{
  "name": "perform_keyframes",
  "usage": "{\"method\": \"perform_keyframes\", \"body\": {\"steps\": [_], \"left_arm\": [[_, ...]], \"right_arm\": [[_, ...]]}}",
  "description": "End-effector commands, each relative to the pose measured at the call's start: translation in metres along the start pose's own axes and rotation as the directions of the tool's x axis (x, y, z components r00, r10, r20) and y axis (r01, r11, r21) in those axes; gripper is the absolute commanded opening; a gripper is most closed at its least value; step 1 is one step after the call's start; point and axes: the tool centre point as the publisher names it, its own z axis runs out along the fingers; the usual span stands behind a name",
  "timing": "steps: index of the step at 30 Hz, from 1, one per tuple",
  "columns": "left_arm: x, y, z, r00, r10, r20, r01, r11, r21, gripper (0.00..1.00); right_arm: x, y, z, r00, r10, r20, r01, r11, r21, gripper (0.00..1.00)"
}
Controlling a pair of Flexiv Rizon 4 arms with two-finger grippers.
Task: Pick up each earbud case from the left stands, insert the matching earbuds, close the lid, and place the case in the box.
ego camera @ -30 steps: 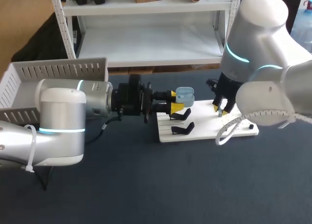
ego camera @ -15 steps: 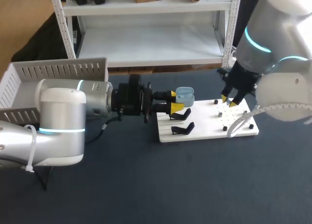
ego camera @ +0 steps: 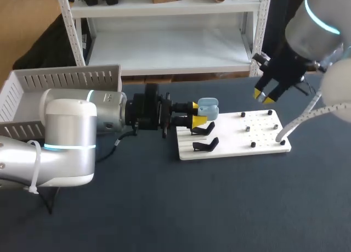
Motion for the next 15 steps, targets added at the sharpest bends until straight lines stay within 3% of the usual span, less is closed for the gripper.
{"method": "perform_keyframes", "body": {"steps": [1,6,15], "left_arm": [[0.001,0.0,0.0,1.0,0.002,0.003,-0.002,1.0,-0.001,0.0],[0.001,0.0,0.0,1.0,0.002,0.003,-0.002,1.0,-0.001,0.0],[0.001,0.0,0.0,1.0,0.002,0.003,-0.002,1.0,-0.001,0.0]], "right_arm": [[0.023,0.016,-0.046,0.998,-0.057,-0.011,0.057,0.998,-0.02,0.0],[0.047,0.042,-0.056,0.985,-0.166,-0.047,0.164,0.986,-0.033,0.0],[0.073,0.073,-0.035,0.934,-0.323,-0.153,0.33,0.944,0.02,0.0]]}}
